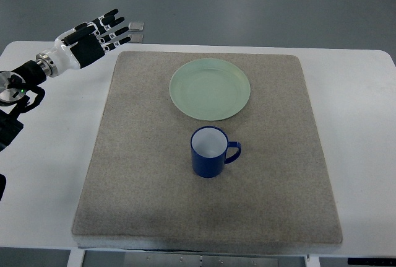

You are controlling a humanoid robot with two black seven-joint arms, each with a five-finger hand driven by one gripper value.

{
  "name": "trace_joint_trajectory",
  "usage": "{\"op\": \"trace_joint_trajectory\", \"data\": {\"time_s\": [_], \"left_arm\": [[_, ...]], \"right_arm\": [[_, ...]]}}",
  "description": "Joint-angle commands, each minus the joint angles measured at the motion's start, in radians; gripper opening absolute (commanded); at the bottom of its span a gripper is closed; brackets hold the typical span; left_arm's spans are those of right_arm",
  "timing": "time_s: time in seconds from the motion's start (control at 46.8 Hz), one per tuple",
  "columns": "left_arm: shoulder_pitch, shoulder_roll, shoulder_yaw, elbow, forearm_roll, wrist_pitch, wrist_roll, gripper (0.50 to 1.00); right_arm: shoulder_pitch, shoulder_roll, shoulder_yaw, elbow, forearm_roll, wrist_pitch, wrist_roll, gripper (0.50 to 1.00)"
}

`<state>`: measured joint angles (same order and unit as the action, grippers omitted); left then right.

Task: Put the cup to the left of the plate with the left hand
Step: 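Lower the left hand from above the pad toward the blue mug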

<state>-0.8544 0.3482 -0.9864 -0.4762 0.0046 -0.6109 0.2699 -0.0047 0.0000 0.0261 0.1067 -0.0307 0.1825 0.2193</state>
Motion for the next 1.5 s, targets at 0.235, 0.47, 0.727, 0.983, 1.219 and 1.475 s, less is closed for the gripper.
{"op": "trace_joint_trajectory", "data": {"time_s": [0.235,0.47,0.727,0.983,1.219,1.475], "left_arm": [[-0.005,-0.003,-0.003,0.001,-0.015,0.0,-0.001,0.999],[-0.003,0.0,0.0,0.013,-0.014,0.0,-0.011,0.999],[0.015,0.003,0.011,0.001,0.023,0.0,-0.051,0.999],[0.02,0.026,0.009,-0.039,0.231,0.0,-0.19,0.999],[0.139,0.107,0.012,-0.24,0.379,0.0,-0.314,0.999],[0.229,0.176,0.061,-0.4,0.586,0.0,-0.46,0.996]], "right_arm": [[0.0,0.0,0.0,0.001,0.0,0.0,0.0,0.932],[0.0,0.0,0.0,-0.001,0.0,0.0,0.0,0.932],[0.0,0.0,0.0,0.001,0.0,0.0,0.0,0.932],[0.0,0.0,0.0,-0.001,0.0,0.0,0.0,0.932],[0.0,0.0,0.0,-0.001,0.0,0.0,0.0,0.932],[0.0,0.0,0.0,0.001,0.0,0.0,0.0,0.932]]}}
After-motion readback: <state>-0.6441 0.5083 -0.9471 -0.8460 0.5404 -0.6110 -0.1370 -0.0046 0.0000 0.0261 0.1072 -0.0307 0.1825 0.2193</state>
